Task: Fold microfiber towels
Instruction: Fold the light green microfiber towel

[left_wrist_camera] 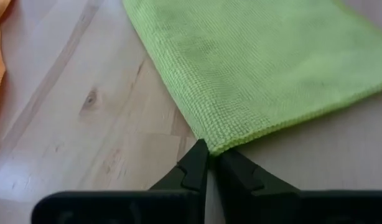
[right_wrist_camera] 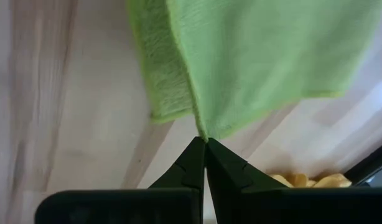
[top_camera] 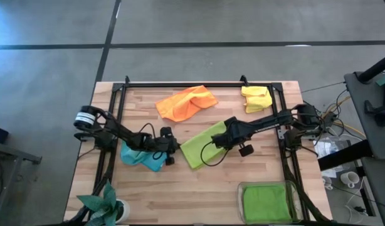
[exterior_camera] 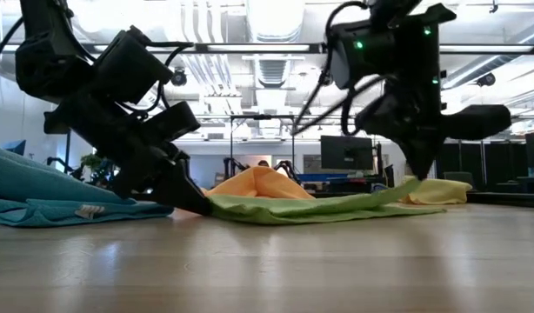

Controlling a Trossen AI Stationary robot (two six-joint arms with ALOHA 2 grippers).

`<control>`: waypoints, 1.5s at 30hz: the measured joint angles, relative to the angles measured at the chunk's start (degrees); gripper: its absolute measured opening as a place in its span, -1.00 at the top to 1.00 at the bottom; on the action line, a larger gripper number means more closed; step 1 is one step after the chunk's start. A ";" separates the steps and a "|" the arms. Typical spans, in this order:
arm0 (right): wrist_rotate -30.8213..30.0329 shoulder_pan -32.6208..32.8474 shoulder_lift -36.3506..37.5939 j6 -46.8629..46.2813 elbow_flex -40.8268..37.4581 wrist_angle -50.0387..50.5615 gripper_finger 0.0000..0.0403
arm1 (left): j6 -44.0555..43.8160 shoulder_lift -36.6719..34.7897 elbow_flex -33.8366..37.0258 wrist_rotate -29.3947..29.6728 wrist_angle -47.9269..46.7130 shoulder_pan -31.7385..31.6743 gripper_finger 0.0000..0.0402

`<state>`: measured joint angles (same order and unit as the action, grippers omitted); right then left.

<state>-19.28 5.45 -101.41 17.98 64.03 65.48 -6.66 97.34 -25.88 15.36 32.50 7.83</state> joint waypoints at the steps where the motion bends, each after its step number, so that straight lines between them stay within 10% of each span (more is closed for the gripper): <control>1: 0.16 0.00 0.00 -0.03 -0.42 0.03 0.96 | 0.05 -0.04 -0.01 -0.07 -0.07 -0.02 0.93; 16: 2.98 0.26 -0.02 -0.42 -4.15 -5.04 0.81 | 2.57 -2.99 0.32 -1.43 -1.87 -0.37 0.90; 28: 2.71 0.66 0.43 -8.95 0.02 -1.24 0.25 | 6.19 -13.31 0.25 -1.38 -12.27 -0.37 0.26; 34: 5.73 0.63 1.08 -19.88 -0.48 -18.17 0.27 | 8.99 -23.68 0.39 -1.92 -13.39 -0.57 0.09; 45: 8.58 1.18 -4.47 -22.11 -2.47 -19.31 0.33 | 8.94 -9.38 -0.13 -1.67 -3.92 -1.08 0.08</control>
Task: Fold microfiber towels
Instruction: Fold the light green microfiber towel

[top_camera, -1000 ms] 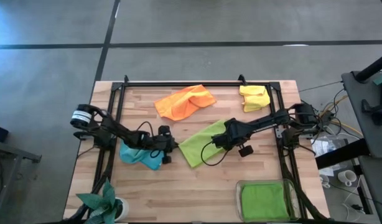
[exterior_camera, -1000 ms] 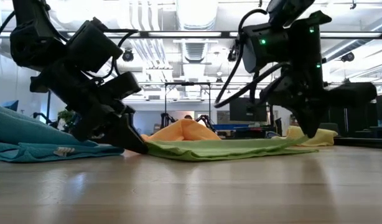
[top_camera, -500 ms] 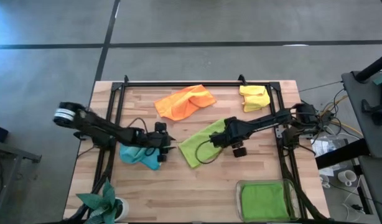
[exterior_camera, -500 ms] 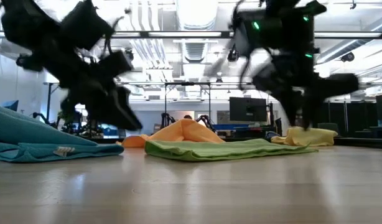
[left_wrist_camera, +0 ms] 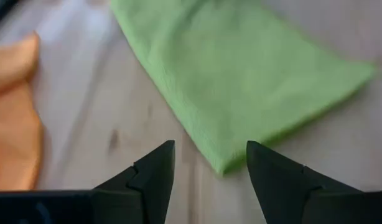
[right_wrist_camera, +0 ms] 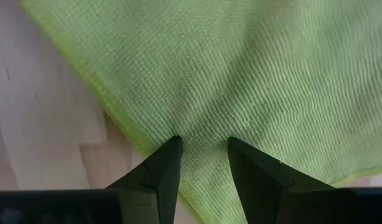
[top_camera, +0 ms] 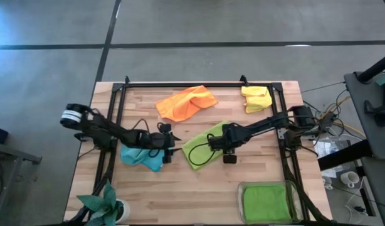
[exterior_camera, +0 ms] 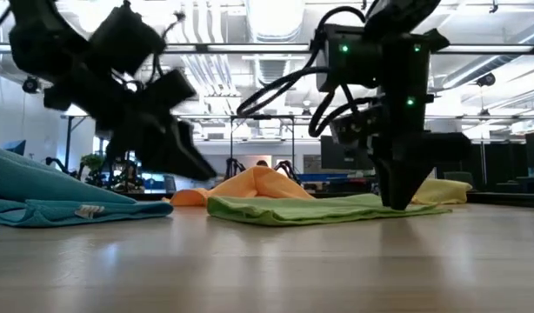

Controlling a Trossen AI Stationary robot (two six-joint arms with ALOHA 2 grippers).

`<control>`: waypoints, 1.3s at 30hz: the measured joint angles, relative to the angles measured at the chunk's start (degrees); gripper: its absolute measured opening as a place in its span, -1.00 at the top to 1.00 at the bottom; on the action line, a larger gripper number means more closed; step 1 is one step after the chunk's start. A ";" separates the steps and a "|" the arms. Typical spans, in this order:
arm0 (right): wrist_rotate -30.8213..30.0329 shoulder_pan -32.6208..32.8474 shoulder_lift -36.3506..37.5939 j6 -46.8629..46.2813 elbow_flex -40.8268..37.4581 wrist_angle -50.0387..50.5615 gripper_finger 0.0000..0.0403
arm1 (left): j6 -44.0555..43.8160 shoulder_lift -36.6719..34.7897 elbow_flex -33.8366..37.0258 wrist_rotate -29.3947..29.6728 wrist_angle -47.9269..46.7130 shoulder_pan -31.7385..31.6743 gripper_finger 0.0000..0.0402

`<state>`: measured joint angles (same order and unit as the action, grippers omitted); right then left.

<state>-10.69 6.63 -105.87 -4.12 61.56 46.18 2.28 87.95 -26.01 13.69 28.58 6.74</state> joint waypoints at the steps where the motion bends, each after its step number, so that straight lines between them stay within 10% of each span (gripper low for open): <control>1: -0.16 0.00 -0.23 2.30 0.05 1.14 0.33 | -0.07 1.06 -0.41 -0.22 -0.07 0.11 0.08; 12: -24.32 -1.84 0.99 29.26 4.15 11.13 0.29 | 1.55 -4.47 -3.82 -3.03 -6.14 -0.70 0.08; 20: -0.53 -1.24 3.51 1.71 7.62 -10.45 0.34 | 1.20 -4.90 -2.76 -0.78 -7.47 -1.34 0.08; 25: 0.70 0.32 -0.92 -0.13 6.08 -26.54 0.37 | 2.69 -10.93 -3.61 2.30 -15.04 -1.38 0.08; 39: 5.24 10.80 -16.96 -0.40 27.16 -8.61 0.35 | -1.95 -33.73 1.50 4.20 -34.18 -1.05 0.07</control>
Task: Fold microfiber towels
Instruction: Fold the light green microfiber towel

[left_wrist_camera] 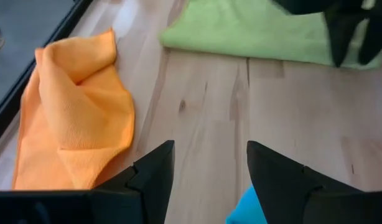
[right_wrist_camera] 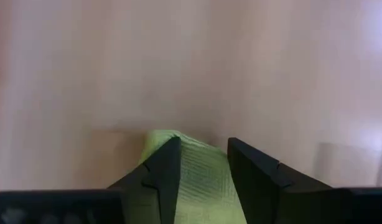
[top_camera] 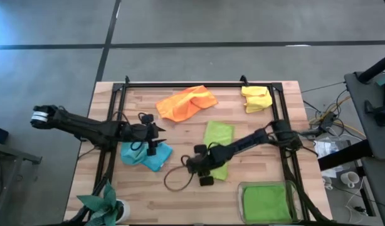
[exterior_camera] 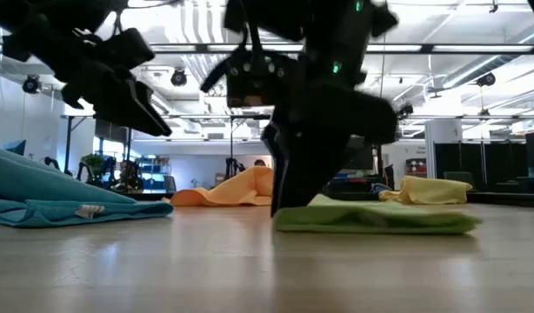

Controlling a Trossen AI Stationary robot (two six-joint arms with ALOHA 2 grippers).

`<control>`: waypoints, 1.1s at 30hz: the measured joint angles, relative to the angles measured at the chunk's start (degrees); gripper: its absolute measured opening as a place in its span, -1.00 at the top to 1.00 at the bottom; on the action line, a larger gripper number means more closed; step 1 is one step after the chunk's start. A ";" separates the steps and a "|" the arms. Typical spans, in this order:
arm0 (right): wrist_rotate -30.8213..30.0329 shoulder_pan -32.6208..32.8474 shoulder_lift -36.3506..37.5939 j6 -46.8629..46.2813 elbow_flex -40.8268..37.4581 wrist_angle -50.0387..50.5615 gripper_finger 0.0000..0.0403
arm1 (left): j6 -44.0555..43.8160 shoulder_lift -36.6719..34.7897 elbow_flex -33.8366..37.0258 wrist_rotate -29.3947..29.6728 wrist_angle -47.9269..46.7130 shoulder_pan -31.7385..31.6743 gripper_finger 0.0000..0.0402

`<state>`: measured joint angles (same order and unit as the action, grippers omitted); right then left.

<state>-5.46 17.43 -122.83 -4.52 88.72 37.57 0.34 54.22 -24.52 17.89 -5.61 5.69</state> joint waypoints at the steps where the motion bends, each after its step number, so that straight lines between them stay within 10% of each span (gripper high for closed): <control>1: -0.59 0.72 -0.07 -0.10 1.64 2.26 0.34 | 0.00 -0.49 0.27 -0.02 0.39 0.02 0.07; 21: -1.41 3.19 -4.52 0.44 6.95 1.89 0.34 | -0.04 -1.34 1.18 -2.53 -0.07 0.38 0.07; 33: -9.96 0.57 7.76 -5.61 0.37 6.59 0.26 | -4.00 0.74 1.21 -3.01 4.67 0.39 0.07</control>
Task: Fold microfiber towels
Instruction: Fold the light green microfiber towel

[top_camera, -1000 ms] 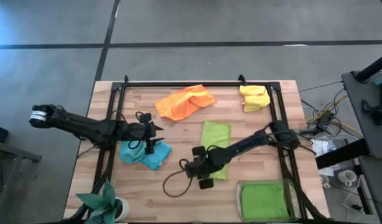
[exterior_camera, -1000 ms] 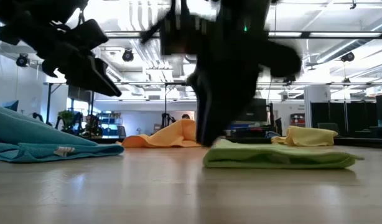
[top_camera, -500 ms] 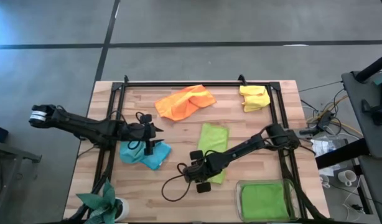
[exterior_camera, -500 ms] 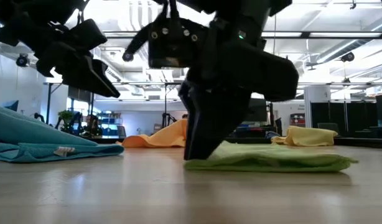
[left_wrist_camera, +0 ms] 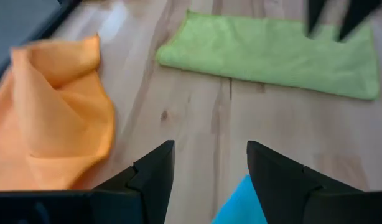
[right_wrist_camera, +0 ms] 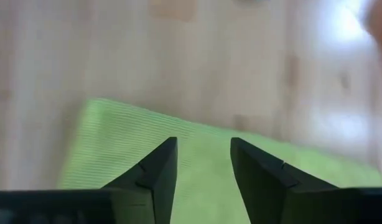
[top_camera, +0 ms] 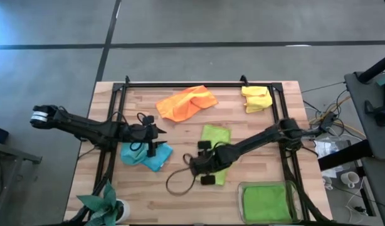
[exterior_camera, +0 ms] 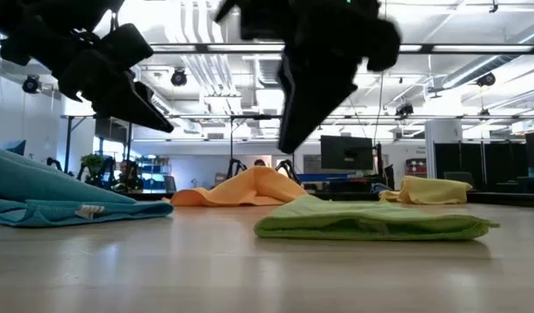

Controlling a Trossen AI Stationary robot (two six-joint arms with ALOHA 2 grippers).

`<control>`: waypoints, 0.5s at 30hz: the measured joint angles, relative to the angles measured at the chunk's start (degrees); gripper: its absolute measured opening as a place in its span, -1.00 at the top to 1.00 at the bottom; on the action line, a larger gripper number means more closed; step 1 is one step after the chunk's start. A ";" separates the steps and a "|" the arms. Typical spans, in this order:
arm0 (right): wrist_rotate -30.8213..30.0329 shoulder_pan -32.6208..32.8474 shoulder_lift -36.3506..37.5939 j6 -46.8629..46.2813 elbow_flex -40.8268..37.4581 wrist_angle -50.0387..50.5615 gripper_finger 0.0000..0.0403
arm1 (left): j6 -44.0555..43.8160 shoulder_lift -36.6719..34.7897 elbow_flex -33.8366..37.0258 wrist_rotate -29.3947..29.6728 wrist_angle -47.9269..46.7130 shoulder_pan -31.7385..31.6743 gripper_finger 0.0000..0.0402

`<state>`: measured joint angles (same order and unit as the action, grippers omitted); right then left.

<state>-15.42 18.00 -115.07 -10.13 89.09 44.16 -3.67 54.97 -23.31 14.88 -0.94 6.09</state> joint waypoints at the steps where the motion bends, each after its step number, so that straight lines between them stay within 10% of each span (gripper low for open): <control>1: -0.12 -0.62 1.71 -1.01 -2.52 -1.37 0.25 | -1.20 0.79 0.00 -0.06 0.27 0.00 0.07; 15: -7.34 -8.08 27.04 -12.57 -36.98 -20.81 -0.34 | 0.86 22.35 -17.11 -6.86 3.01 -14.76 0.07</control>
<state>-22.76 9.93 -88.03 -22.70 52.11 23.35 -2.81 77.31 -40.42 8.02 2.07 -8.67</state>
